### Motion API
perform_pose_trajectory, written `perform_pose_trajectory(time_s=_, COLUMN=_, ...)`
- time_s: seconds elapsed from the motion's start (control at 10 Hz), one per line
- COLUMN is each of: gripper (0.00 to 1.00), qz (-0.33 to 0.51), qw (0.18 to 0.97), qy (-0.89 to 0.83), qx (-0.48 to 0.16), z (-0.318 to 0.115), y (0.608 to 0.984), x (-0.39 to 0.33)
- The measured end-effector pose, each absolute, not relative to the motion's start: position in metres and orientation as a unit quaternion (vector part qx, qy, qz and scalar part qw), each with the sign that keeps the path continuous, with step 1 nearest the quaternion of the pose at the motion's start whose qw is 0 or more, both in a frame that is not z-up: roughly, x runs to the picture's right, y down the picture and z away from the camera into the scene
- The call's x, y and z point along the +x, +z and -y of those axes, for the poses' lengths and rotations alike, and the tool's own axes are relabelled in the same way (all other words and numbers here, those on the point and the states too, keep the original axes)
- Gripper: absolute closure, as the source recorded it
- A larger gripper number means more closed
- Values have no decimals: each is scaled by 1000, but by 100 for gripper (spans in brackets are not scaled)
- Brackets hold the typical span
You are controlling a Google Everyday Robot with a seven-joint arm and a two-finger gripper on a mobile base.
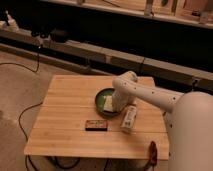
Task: Push the ceramic bowl across the table
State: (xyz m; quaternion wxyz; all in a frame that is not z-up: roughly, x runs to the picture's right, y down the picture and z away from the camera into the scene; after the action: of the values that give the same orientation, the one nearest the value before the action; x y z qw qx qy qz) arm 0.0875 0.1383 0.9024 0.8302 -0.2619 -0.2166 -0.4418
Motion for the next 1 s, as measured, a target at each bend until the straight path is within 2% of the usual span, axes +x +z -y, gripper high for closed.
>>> perform_pose_trajectory(time_s=0.4, gripper=95, qz=217, qw=826, qy=-450, qx=-261, z=-136, y=879, x=91)
perform_pose_trajectory(time_s=1.0, gripper=95, qz=232, qw=825, qy=-433, qx=-281, z=-164, y=859, x=89)
